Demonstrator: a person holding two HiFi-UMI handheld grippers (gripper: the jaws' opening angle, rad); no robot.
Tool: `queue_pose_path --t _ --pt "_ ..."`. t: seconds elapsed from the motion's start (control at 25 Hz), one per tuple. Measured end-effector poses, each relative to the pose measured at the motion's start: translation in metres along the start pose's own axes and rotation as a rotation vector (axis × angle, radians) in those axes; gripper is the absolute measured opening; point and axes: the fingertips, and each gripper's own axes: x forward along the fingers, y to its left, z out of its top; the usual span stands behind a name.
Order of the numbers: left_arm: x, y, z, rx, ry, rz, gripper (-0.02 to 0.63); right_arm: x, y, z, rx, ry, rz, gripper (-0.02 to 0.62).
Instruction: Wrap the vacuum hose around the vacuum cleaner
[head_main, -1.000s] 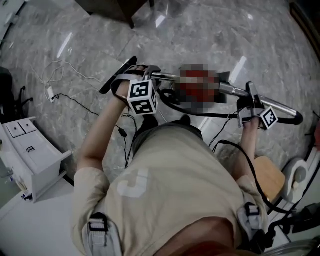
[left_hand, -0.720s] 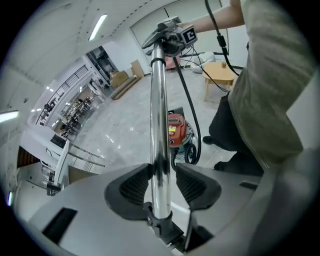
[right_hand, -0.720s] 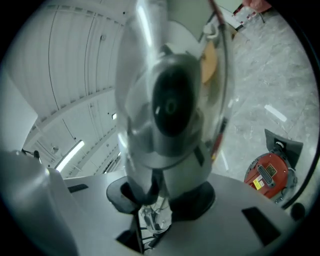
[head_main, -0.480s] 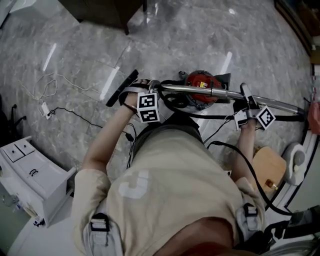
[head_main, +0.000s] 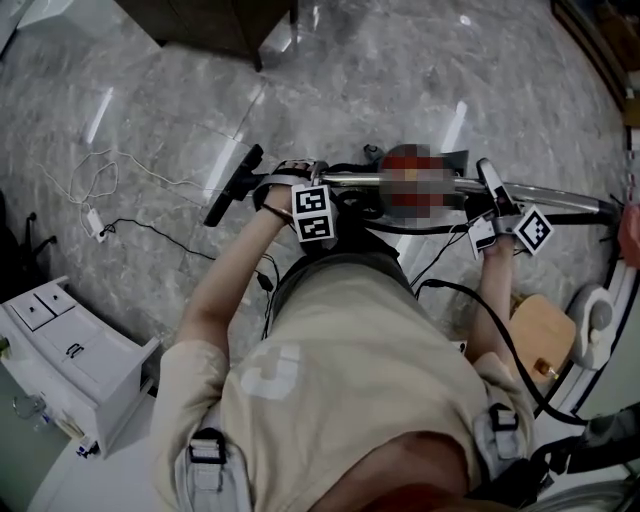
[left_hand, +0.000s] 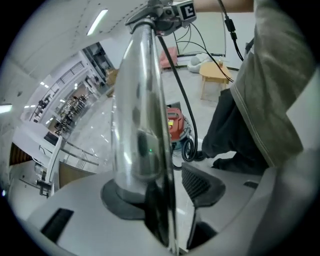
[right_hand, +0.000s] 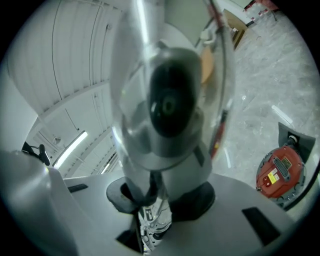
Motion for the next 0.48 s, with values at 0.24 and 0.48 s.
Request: queue_pose_path --t 0.24,0.48 --pt "0.018 -0.012 -0.013 -0.121 0.017 -0.108 0.048 0.022 -0.010 0.015 -0.075 0.084 0.006 0.120" --pt "0.024 0.001 0.010 -0.218 0.055 -0.175 0.038 0.048 -0.059 0.052 -0.008 0.113 -0.011 0.120"
